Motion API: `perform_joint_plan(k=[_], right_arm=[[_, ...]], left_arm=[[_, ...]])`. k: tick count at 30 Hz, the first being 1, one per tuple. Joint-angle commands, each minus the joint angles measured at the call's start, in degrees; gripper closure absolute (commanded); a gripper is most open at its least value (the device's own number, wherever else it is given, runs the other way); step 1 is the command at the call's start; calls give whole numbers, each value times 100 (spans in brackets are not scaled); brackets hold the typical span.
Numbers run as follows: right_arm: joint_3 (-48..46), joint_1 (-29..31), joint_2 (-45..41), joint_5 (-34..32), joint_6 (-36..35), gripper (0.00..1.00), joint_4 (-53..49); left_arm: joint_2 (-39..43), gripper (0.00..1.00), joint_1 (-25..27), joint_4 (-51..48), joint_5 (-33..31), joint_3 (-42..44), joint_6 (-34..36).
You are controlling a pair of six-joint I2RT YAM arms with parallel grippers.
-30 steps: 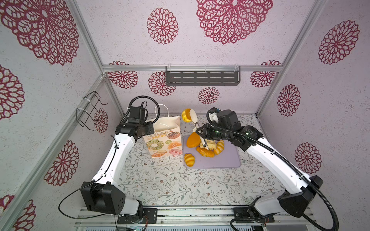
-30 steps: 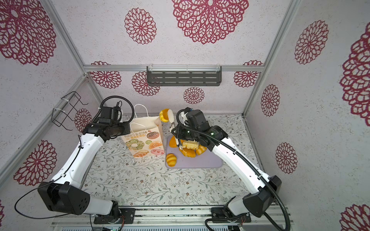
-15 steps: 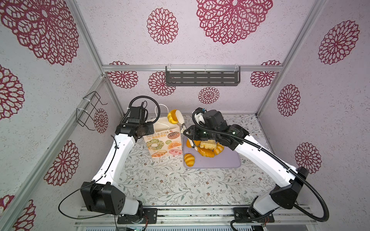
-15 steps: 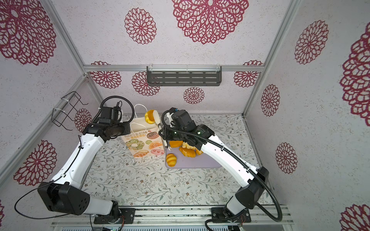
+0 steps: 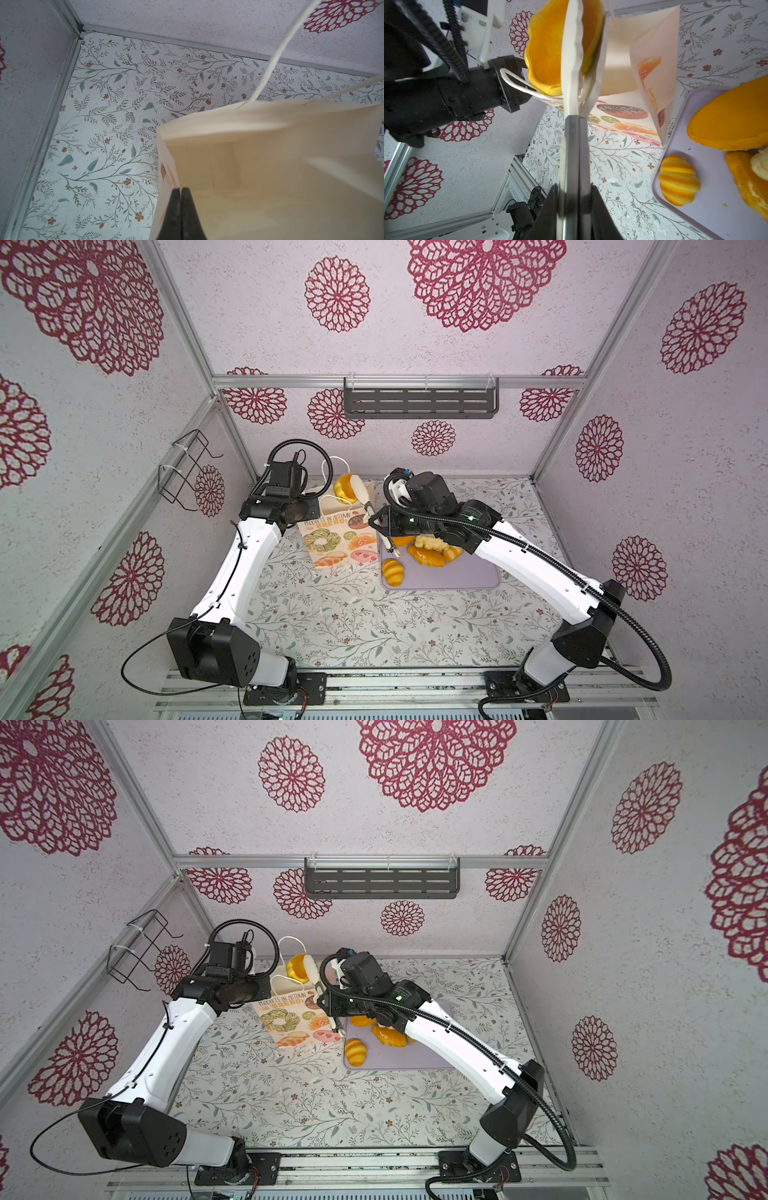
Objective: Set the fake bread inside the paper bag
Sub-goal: 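Lower the tongs with the round orange bread into the bag opening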
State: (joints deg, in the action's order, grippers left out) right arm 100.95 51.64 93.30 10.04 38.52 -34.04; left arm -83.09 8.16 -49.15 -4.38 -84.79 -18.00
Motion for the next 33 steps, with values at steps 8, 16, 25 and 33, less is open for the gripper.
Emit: perform_joint_plan(k=[8,16,25,33], right_arm=[[244,254,0,-125,11,100,520],[115,304,66,-56,233,100,695],[-363,324,-39,-55,434,100,1014],[-567,329,-165,-206,665,100,1018]], left_arm=[[106,100,54,24,43,68,87],[119,100,50,39,45,75,86],[129,100,63,40,45,78,93],[135,100,71,37,33,79,95]])
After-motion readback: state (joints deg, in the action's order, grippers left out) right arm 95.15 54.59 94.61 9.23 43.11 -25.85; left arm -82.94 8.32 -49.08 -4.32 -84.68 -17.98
